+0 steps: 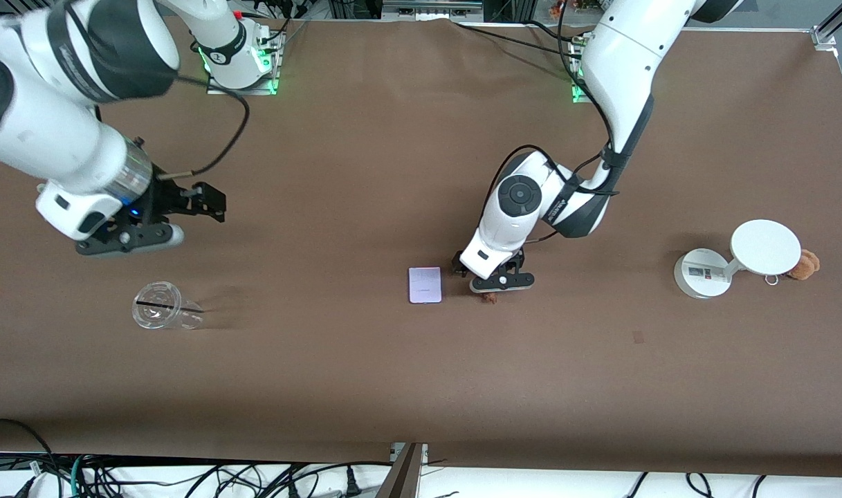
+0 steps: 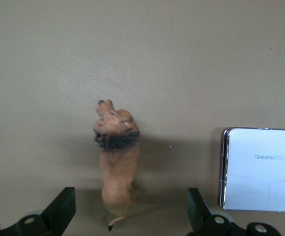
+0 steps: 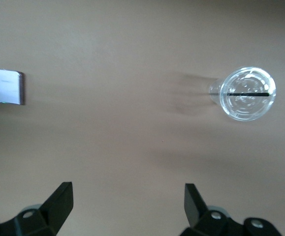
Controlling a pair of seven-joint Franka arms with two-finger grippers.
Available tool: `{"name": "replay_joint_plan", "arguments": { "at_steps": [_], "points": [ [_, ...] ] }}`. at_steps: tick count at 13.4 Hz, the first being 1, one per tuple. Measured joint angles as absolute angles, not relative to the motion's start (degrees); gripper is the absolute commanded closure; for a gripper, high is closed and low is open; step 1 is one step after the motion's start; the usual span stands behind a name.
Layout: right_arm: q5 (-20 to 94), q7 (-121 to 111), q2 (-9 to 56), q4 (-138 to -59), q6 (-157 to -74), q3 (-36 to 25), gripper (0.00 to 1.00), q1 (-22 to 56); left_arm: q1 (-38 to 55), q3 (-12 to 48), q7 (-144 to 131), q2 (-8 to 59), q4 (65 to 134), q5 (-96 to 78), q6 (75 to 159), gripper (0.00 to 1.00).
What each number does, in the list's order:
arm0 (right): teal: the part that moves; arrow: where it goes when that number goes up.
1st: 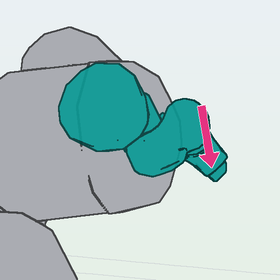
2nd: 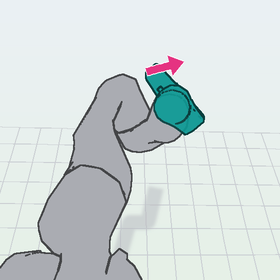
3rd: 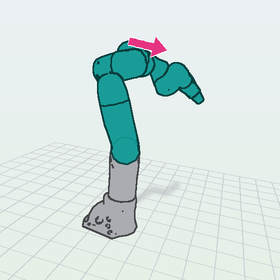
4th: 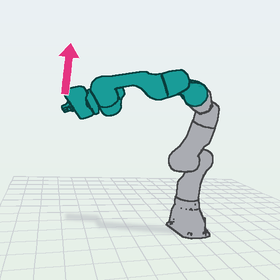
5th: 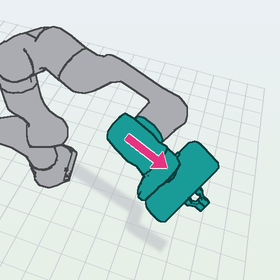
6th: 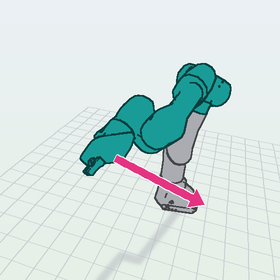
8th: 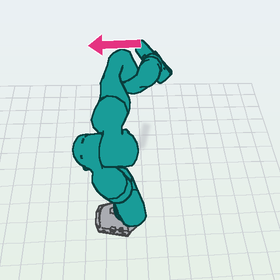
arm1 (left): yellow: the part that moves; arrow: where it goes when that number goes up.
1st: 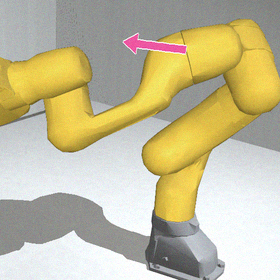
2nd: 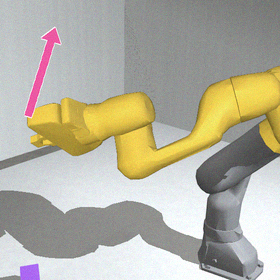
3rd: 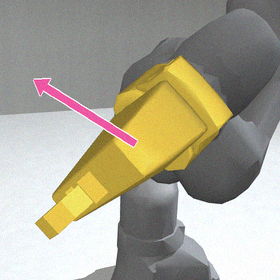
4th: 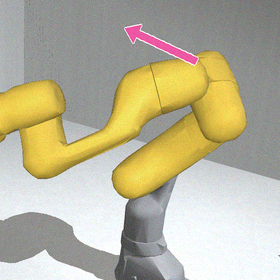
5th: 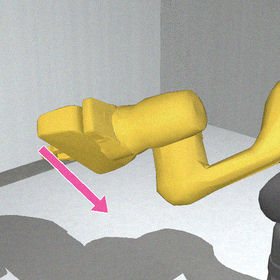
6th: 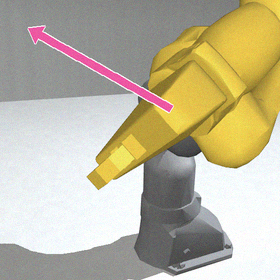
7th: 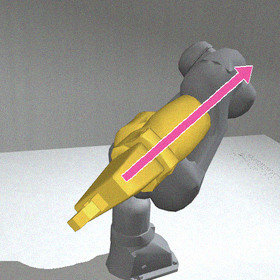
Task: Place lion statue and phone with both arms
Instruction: 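Grasp the lion with the left gripper while the right gripper reaches the phone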
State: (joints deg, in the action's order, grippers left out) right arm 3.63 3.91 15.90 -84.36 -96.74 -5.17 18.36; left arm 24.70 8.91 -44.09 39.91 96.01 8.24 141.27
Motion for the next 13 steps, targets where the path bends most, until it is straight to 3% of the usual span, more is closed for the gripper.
{"name": "replay_joint_plan", "arguments": {
  "at_steps": [4,5,6,7,9,13],
  "points": [
    [3.6,3.6,19.3,-84.3,-97.2,-5.0,0.0,20.1,25.5,8.8,-45.8,40.4,96.0,12.1,141.8,0.0],
    [3.6,3.7,19.3,-84.2,-97.2,-4.9,0.0,21.7,25.5,8.7,-45.8,40.4,96.0,12.3,141.8,0.08],
    [3.6,3.8,19.3,-83.9,-97.5,-4.9,0.0,23.2,25.5,8.6,-45.8,40.4,96.0,12.3,141.8,0.24],
    [3.6,3.8,19.4,-83.7,-98.3,-4.8,0.0,24.6,25.5,8.5,-45.8,40.4,95.9,12.4,141.8,0.53],
    [3.8,6.0,20.6,-82.7,-99.2,-4.7,0.0,26.8,25.5,8.4,-45.9,40.4,95.9,13.8,141.8,1.0],
    [6.8,14.3,24.7,-80.2,-102.9,-4.5,0.0,30.6,25.5,8.2,-46.4,40.5,95.8,16.7,141.8,1.0]
  ]
}}
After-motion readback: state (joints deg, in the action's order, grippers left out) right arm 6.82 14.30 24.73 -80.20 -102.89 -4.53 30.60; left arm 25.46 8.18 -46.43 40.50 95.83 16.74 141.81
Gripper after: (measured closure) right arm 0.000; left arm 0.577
